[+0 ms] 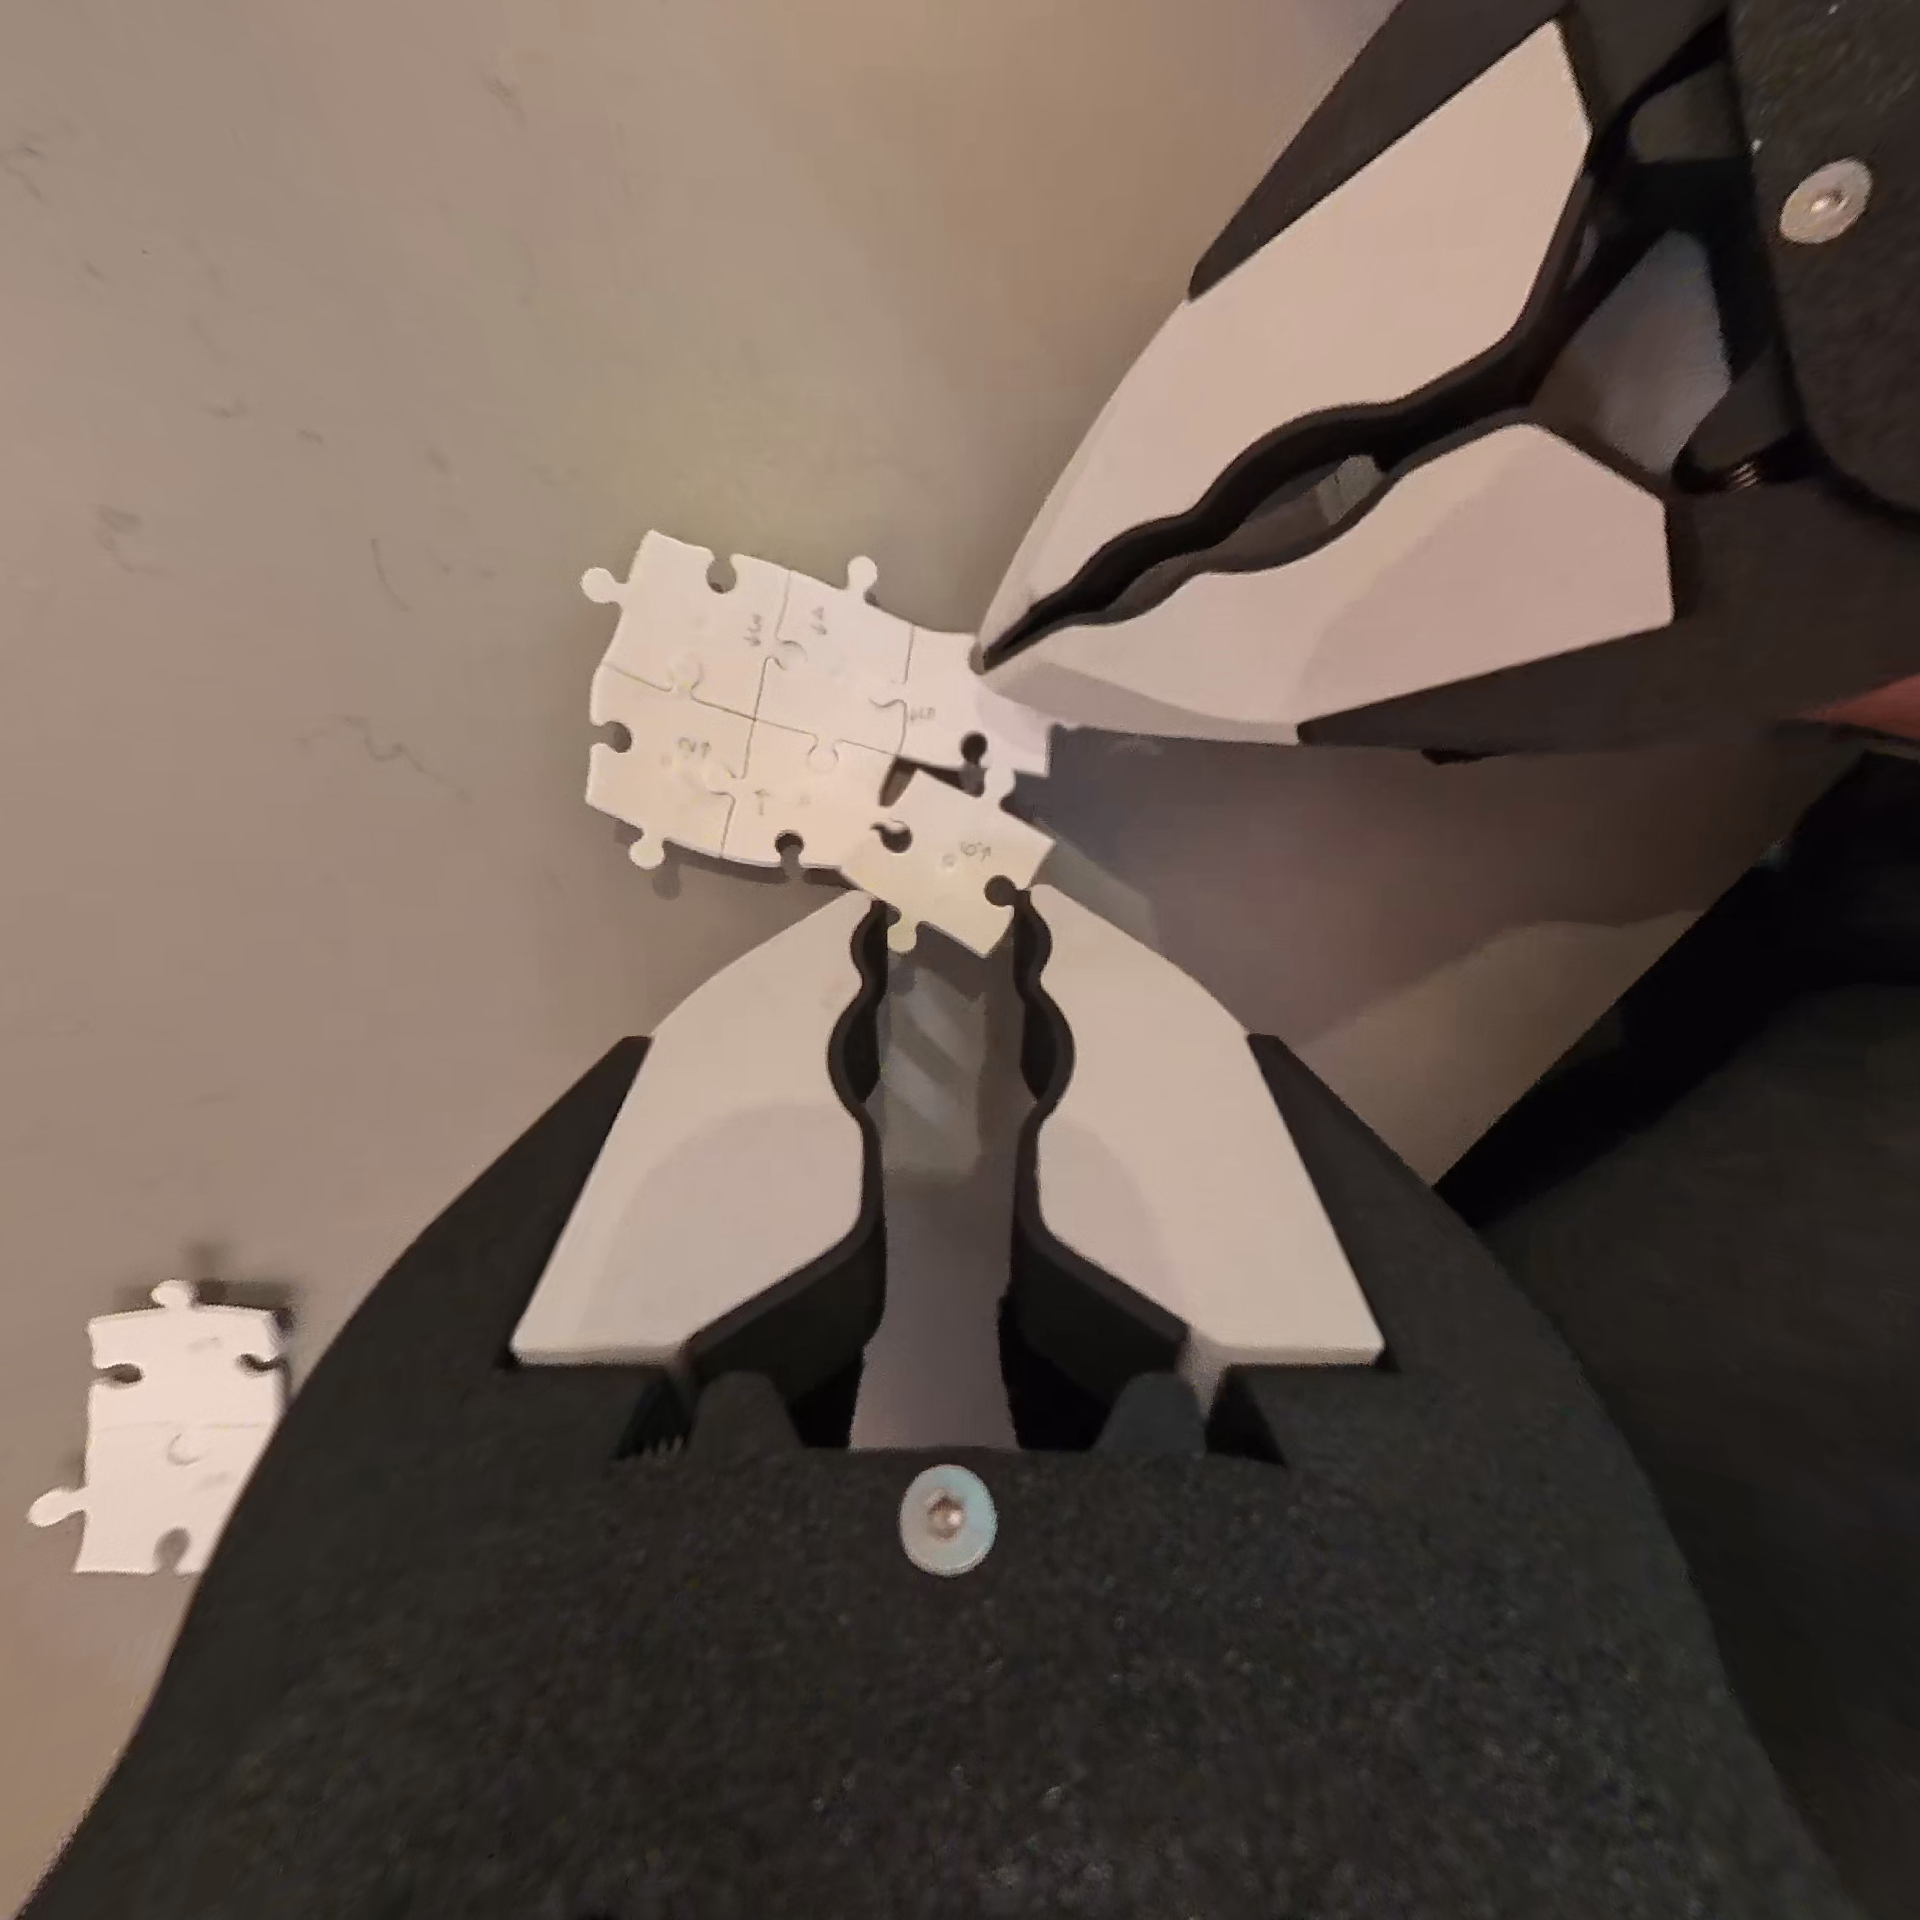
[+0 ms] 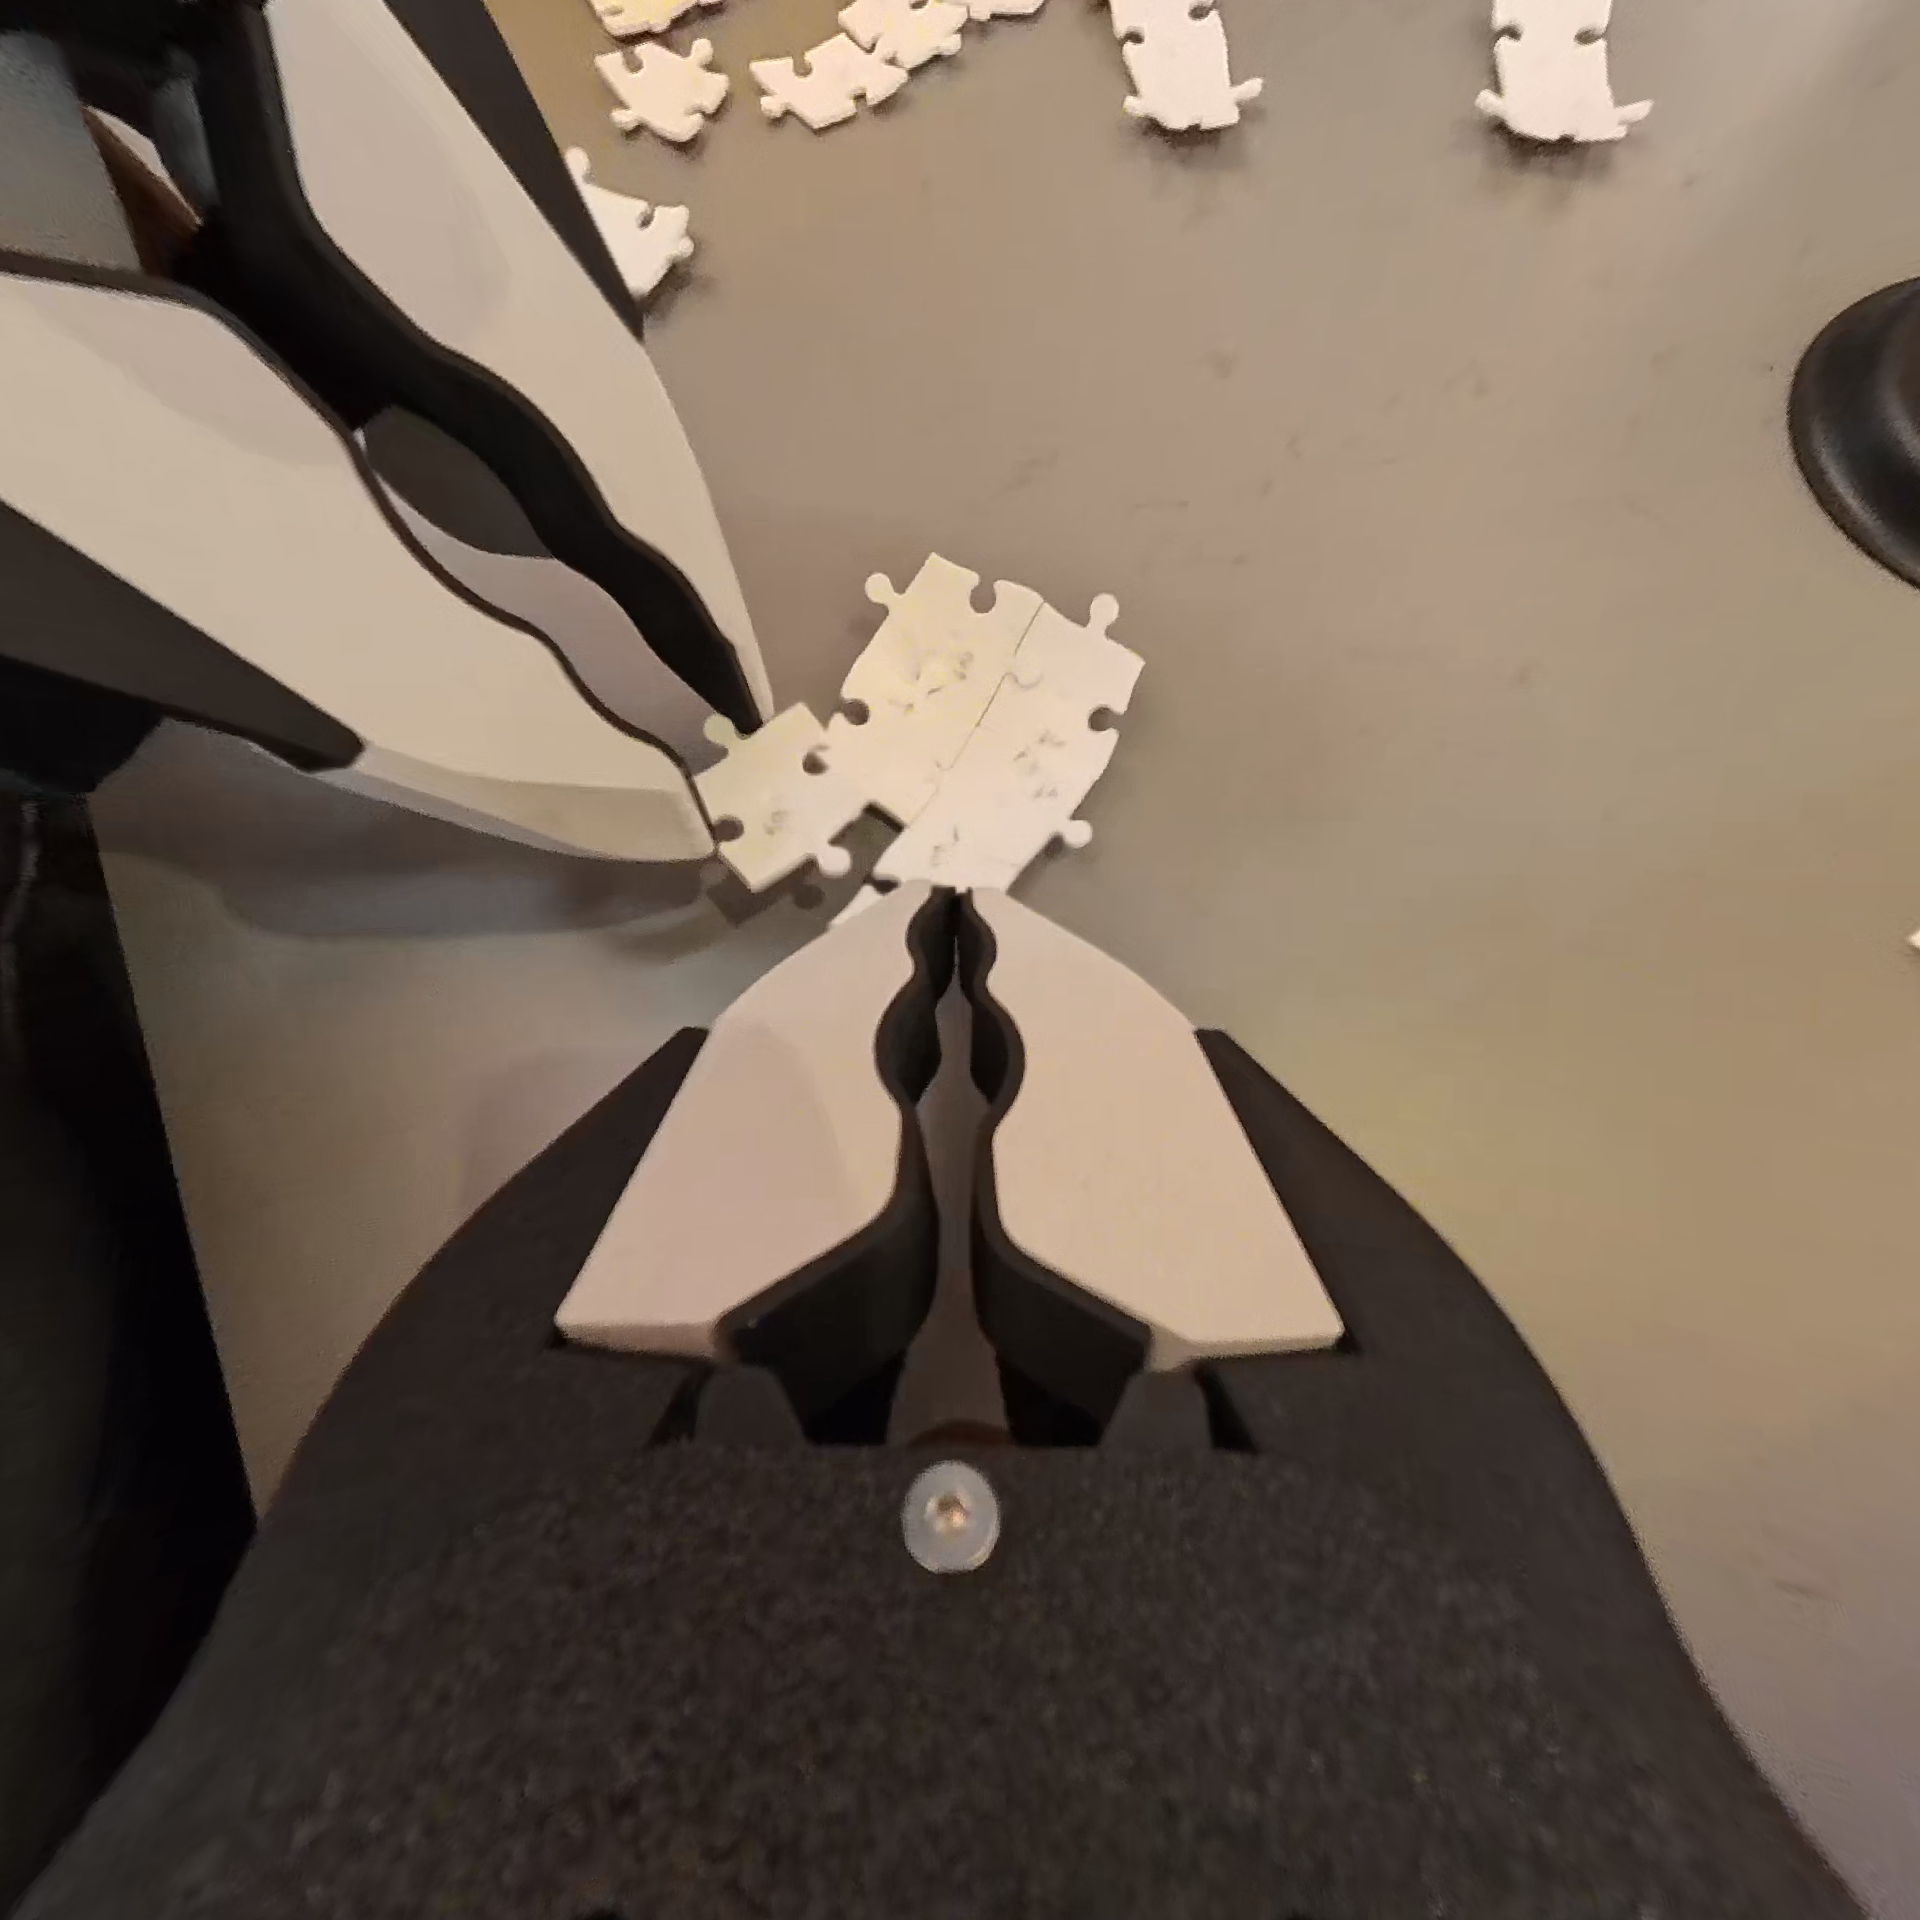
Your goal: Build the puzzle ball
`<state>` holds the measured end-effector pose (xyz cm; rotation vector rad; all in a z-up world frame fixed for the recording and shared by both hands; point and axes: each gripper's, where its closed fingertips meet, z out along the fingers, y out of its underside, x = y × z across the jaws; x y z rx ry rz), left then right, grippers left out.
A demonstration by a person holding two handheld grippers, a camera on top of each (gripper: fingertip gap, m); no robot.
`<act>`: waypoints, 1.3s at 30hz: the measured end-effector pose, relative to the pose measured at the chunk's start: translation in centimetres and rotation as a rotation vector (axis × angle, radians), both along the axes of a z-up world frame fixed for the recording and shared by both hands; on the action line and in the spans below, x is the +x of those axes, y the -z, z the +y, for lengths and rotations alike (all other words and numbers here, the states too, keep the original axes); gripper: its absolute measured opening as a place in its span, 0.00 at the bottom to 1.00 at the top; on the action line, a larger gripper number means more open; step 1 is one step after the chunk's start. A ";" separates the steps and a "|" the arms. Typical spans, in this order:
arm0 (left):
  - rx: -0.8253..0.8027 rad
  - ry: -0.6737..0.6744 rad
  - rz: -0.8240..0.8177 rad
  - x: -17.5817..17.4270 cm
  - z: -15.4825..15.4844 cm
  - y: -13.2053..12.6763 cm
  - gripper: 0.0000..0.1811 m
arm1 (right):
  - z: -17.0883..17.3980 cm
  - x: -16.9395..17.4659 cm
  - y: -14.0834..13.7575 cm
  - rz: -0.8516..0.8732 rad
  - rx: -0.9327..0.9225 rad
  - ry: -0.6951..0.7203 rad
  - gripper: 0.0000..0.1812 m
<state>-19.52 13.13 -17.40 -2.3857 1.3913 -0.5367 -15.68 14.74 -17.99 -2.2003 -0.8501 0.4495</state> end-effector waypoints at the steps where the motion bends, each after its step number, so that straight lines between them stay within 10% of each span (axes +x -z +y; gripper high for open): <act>1: -0.008 -0.003 0.001 0.1 -0.2 0.1 0.12 | -0.1 -0.2 0.0 0.001 0.000 -0.005 0.00; 39: -0.038 -0.034 0.022 -0.3 0.6 1.3 0.12 | 0.1 0.1 -0.1 -0.032 0.028 0.015 0.00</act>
